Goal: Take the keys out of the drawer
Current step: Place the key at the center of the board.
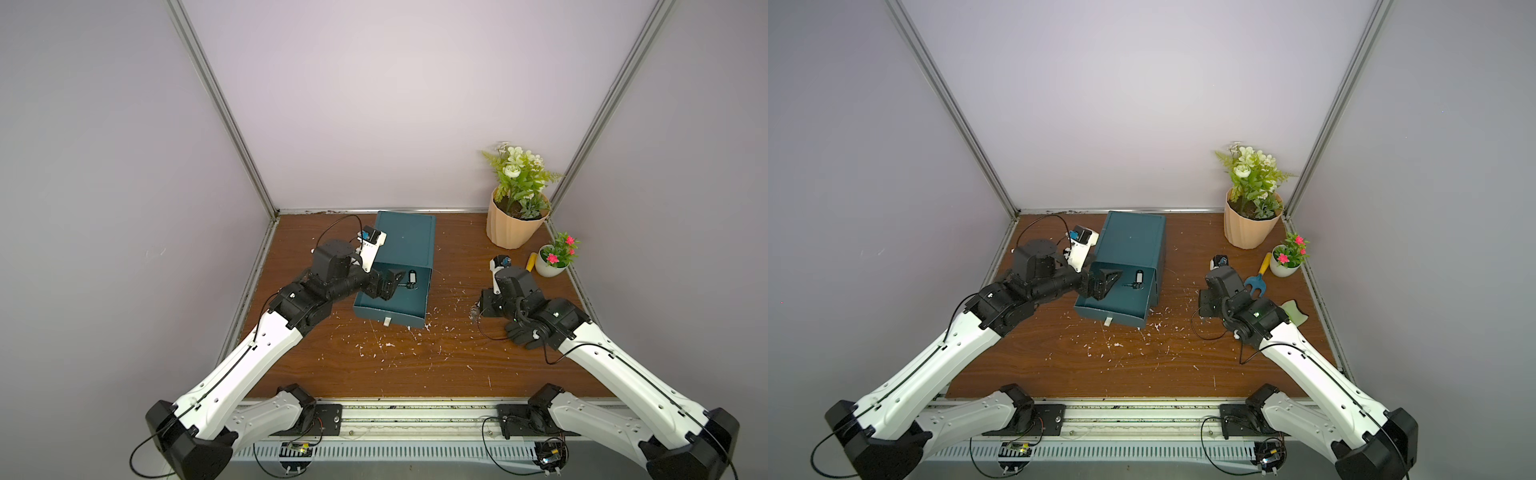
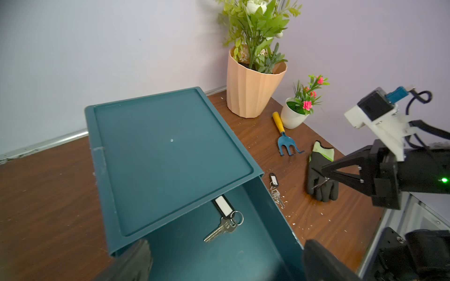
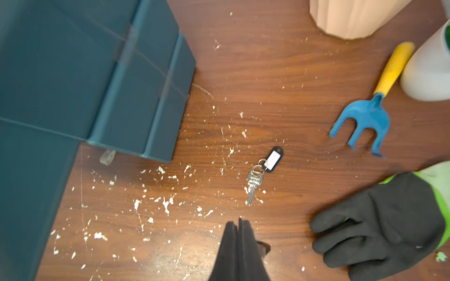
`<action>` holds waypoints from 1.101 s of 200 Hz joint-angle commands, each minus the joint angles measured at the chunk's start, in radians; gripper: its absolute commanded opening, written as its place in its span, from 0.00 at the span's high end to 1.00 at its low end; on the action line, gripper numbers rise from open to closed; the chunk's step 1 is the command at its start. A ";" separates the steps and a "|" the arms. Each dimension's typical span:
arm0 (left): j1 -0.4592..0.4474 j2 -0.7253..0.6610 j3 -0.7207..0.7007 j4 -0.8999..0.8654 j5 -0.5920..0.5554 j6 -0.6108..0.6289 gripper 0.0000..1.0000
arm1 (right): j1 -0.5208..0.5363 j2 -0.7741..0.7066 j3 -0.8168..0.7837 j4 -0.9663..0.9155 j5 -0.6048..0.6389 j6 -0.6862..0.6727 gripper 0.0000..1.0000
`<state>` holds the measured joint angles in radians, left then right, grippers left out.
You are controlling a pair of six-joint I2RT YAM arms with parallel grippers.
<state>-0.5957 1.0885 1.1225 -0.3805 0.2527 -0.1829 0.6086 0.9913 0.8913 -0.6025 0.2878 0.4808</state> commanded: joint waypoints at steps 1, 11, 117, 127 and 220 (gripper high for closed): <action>-0.023 0.022 0.044 0.044 0.108 -0.008 0.00 | -0.021 -0.020 -0.046 0.069 -0.066 0.015 1.00; -0.049 0.036 0.057 0.043 0.109 0.000 0.01 | -0.032 -0.019 -0.078 0.095 -0.088 0.017 1.00; -0.255 0.181 0.216 0.019 0.183 -0.004 0.01 | -0.109 0.048 -0.289 0.362 -0.167 0.006 0.89; -0.255 0.180 0.223 0.017 0.180 -0.003 0.01 | -0.110 0.059 -0.280 0.356 -0.169 0.002 0.82; -0.255 0.088 0.123 0.098 0.116 0.022 0.01 | -0.106 0.034 0.016 0.175 -0.263 -0.084 0.70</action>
<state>-0.8440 1.2400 1.2877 -0.3462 0.3981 -0.1783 0.5018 1.0473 0.7723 -0.3832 0.1059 0.4561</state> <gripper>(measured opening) 0.986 0.297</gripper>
